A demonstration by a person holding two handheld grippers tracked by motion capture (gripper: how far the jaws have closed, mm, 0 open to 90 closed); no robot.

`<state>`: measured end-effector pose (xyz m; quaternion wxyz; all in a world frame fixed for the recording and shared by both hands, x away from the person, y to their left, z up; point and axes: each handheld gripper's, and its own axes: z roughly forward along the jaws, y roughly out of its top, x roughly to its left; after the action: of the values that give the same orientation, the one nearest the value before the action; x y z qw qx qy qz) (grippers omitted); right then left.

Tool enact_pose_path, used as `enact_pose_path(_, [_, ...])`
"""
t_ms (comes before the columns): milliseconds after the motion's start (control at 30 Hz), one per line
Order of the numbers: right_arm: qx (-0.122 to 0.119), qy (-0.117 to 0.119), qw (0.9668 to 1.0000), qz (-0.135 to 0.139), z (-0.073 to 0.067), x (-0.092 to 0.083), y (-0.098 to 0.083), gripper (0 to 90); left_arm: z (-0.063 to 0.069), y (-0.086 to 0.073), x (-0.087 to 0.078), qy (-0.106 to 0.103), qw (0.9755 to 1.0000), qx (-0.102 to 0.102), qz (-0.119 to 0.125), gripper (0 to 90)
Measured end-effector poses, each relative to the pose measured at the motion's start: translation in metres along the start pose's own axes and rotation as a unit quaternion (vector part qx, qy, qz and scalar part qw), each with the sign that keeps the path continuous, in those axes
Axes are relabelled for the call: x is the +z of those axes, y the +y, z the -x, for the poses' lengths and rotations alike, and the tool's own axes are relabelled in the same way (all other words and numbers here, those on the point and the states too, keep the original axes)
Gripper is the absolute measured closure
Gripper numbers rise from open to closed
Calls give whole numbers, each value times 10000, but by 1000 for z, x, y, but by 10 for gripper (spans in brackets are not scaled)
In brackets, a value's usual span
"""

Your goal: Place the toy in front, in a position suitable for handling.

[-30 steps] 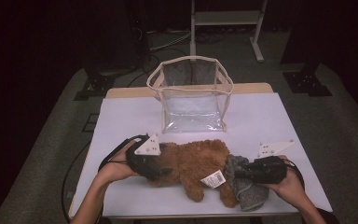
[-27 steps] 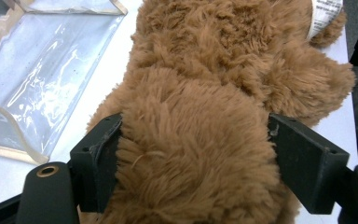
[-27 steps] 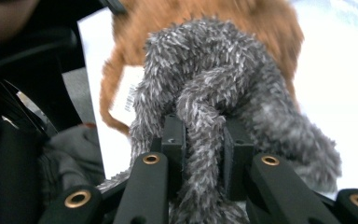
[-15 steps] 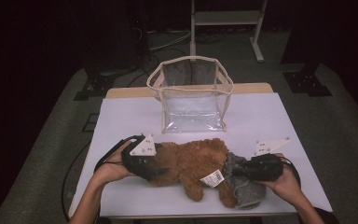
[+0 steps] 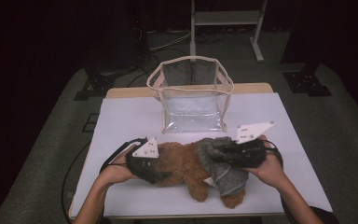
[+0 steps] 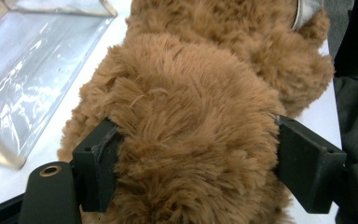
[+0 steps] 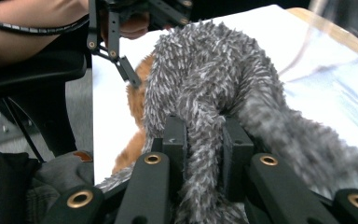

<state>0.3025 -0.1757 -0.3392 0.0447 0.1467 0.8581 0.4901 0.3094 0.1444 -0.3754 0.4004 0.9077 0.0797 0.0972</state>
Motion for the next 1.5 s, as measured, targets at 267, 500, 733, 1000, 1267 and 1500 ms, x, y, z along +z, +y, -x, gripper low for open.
enact_pose_path(267, [-221, -49, 9989, -416, -1, 23, 0, 749, -1, 3, 1, 75, 9998, 60, 148, 231])
enact_pose_path(500, [107, -212, 9991, -344, 11, -1, -18, 750, -11, -12, -18, 350, 9993, -129, 58, 199])
enact_pose_path(733, [267, -176, 9989, -339, 15, -12, -20, 747, -16, -23, -3, -10, 9994, -235, 261, 259])
enact_pose_path(1000, [68, -16, 9992, -404, 10, -3, 3, 746, -3, -4, 19, -182, 9993, 86, 313, 275])
enact_pose_path(1267, [-155, 147, 9972, -713, 3, 34, 13, 746, 2, 8, 31, -270, 9988, 262, 314, 270])
enact_pose_path(1500, [94, 89, 9972, -738, 3, 19, -6, 747, -7, 4, 23, 12, 9979, 51, 644, 239])
